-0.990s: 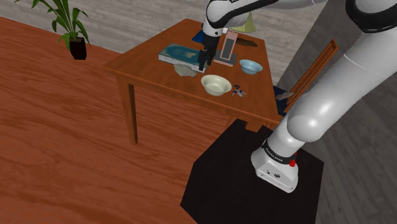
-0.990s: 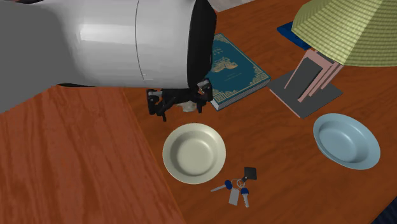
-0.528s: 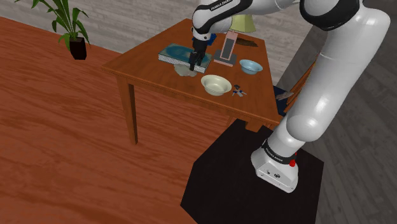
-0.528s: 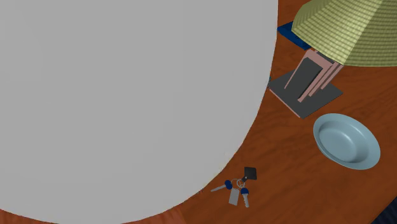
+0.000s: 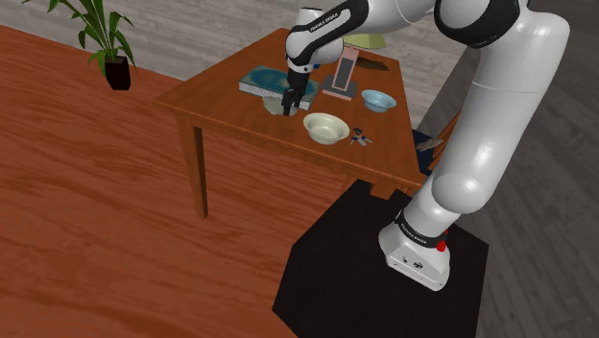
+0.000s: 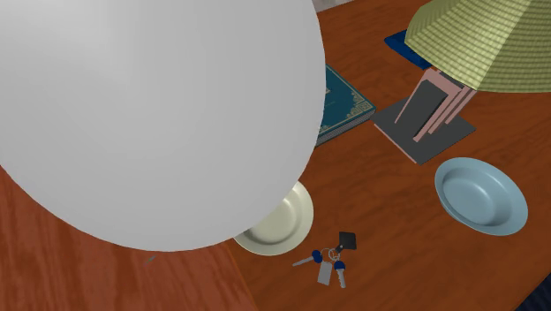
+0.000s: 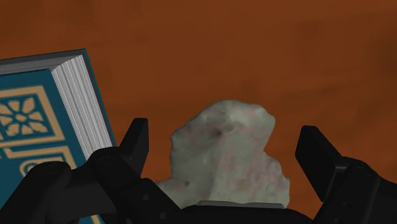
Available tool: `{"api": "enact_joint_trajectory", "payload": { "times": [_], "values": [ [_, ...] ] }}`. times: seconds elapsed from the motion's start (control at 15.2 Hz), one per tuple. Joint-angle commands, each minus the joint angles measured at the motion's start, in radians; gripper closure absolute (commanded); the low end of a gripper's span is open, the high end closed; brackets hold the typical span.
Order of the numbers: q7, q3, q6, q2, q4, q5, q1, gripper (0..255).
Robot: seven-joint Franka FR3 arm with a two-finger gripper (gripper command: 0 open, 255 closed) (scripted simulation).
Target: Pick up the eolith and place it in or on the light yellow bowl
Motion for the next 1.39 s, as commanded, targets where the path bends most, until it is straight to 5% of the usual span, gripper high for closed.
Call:
{"api": "enact_joint_trajectory", "payload": {
  "times": [0.0,0.46,0.53,1.32],
  "values": [
    [-0.002,0.0,0.008,0.008,0.0,0.002,-0.001,0],
    [-0.002,0.0,0.008,0.008,0.0,0.002,-0.001,0],
    [-0.002,0.0,0.008,0.008,0.0,0.002,-0.001,255],
    [0.002,-0.002,-0.027,-0.015,0.013,-0.004,0.0,255]
  ]
}}
